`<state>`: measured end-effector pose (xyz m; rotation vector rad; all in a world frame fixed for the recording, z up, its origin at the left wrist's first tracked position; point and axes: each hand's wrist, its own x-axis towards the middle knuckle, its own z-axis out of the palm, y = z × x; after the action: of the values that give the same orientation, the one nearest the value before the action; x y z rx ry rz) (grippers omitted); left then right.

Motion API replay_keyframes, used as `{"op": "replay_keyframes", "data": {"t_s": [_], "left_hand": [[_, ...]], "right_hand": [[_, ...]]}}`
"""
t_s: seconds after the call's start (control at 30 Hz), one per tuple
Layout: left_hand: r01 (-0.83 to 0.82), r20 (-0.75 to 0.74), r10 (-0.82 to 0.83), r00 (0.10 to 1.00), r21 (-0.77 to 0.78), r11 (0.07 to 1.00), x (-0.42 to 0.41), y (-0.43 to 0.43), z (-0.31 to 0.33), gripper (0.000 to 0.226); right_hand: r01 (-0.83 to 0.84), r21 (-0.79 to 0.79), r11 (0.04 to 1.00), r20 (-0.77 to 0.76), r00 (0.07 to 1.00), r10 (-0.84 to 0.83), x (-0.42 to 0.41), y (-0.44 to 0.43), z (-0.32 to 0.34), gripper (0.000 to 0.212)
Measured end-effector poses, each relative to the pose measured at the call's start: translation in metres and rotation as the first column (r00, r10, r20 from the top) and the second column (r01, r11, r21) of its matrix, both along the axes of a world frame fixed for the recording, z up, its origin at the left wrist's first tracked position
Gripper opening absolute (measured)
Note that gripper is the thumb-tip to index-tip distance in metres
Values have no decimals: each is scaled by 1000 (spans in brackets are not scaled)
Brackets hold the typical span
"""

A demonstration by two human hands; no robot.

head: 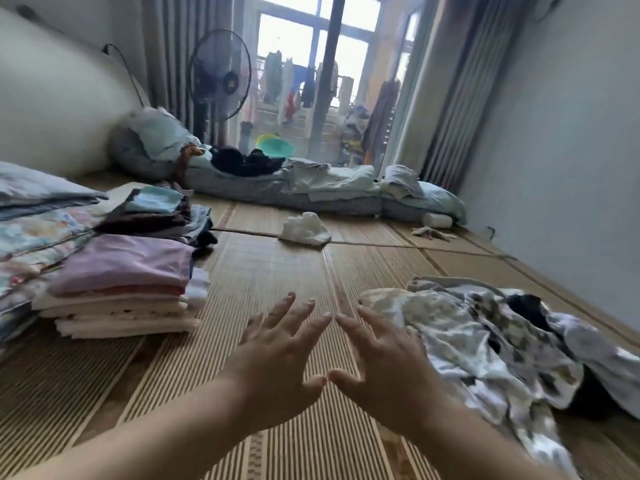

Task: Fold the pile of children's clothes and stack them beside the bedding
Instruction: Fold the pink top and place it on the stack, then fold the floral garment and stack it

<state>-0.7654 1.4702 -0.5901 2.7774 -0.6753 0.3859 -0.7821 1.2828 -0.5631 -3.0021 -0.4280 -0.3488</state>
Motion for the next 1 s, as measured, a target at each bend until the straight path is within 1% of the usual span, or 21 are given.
{"op": "replay_keyframes", "data": {"t_s": [0.1, 0.23, 0.4, 0.53, 0.63, 0.7, 0.77, 0.9, 0.93, 1.0], "left_hand": [[103, -1, -103, 995, -14, 995, -24, -70, -2, 78], [179, -63, -179, 982, -13, 984, -36, -146, -17, 78], [205, -159, -194, 968, 54, 977, -19, -199, -41, 81], [218, -192, -194, 962, 109, 970, 17, -235, -56, 77], [214, -213, -189, 959, 105, 971, 54, -265, -63, 74], [207, -213, -188, 959, 70, 976, 76, -288, -65, 70], [238, -186, -221, 957, 70, 969, 92, -309, -65, 64], [339, -123, -324, 938, 131, 932, 104, -345, -62, 44], [343, -112, -329, 938, 156, 926, 106, -350, -60, 37], [318, -89, -307, 947, 155, 935, 112, -354, -56, 27]], "right_hand": [[119, 104, 987, -14, 993, -118, -41, -56, -8, 74], [255, 249, 934, -56, 967, -249, -71, -117, -22, 73], [404, 295, 866, -177, 914, -366, -66, -174, -36, 66], [526, 291, 799, -273, 847, -457, -55, -213, -58, 65], [560, 339, 756, -320, 824, -467, -48, -230, -76, 67], [565, 360, 743, -310, 823, -476, -43, -237, -86, 66], [559, 358, 748, -291, 828, -479, -36, -240, -90, 64], [545, 424, 724, -227, 837, -497, -26, -244, -93, 61], [546, 431, 719, -222, 836, -502, -25, -245, -94, 62], [560, 427, 710, -218, 826, -520, -26, -246, -96, 65]]}}
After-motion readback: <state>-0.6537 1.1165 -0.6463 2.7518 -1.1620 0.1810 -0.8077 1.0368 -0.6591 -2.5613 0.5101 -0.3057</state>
